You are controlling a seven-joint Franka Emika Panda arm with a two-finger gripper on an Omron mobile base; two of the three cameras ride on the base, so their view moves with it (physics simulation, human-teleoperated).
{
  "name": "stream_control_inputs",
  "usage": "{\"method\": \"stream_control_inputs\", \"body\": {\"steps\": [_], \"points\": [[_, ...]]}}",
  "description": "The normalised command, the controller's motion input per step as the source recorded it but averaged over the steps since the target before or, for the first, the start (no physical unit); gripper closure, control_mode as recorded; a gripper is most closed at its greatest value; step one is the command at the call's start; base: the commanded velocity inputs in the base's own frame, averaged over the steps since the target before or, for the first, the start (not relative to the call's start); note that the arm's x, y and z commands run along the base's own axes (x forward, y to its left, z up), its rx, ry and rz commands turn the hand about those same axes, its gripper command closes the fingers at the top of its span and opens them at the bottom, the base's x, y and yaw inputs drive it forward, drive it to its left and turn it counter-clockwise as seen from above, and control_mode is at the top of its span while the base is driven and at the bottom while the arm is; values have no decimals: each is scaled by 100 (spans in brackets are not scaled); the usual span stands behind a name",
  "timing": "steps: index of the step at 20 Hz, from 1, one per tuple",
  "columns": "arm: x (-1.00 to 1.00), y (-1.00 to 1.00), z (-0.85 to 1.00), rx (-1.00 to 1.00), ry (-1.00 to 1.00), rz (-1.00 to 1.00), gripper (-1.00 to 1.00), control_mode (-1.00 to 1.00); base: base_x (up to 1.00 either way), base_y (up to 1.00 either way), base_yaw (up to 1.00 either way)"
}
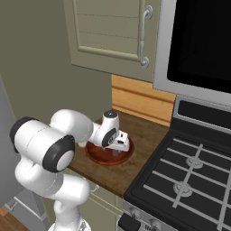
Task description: Grab a lemon wedge from the fridge and one ice cube from the ice bowl, and put them in the glass of lemonade.
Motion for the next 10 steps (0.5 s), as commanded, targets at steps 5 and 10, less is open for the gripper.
{"method": "stream_control_inputs", "body": {"steps": [5, 10], "points": [[0, 0, -7, 0, 0, 0, -100, -100, 0, 0, 0], [-5, 0, 0, 0, 0, 0, -100, -100, 0, 0, 0]]}}
